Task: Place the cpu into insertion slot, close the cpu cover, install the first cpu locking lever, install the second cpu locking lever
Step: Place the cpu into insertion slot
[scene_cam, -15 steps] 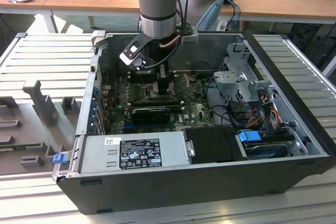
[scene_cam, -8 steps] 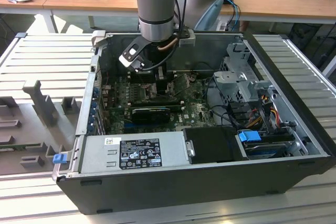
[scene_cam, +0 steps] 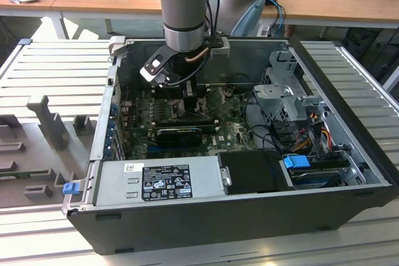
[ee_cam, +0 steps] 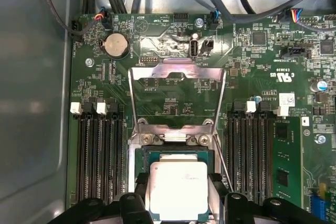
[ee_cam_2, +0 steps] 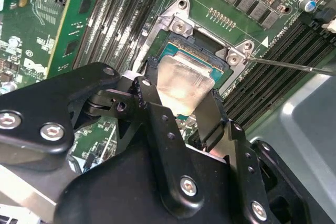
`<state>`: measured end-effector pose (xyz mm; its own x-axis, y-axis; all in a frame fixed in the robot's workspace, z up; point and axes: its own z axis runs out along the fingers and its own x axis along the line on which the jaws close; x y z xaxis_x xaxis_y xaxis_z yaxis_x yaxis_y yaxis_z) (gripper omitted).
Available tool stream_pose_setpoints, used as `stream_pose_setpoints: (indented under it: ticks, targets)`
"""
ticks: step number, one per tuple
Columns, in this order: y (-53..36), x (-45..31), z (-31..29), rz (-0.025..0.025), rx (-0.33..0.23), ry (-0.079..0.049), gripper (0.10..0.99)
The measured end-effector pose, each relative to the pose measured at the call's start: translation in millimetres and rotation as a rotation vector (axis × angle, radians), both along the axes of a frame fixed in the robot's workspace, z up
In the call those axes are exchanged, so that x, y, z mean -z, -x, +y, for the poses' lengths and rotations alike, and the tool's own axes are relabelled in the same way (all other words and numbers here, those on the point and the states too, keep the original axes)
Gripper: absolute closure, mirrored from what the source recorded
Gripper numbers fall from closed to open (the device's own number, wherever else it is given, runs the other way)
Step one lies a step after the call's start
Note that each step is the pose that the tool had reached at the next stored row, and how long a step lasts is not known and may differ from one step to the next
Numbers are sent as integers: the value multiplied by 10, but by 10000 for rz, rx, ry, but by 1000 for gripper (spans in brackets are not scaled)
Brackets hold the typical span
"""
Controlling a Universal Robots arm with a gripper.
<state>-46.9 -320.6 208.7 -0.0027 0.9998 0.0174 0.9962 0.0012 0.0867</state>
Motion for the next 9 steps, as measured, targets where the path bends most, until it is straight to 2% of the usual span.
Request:
stream_pose_setpoints:
  ticks: [3, 9]
  targets:
    - [0, 39, 10, 17, 43, 1, 561]
    - [0, 68, 10, 23, 49, 4, 561]
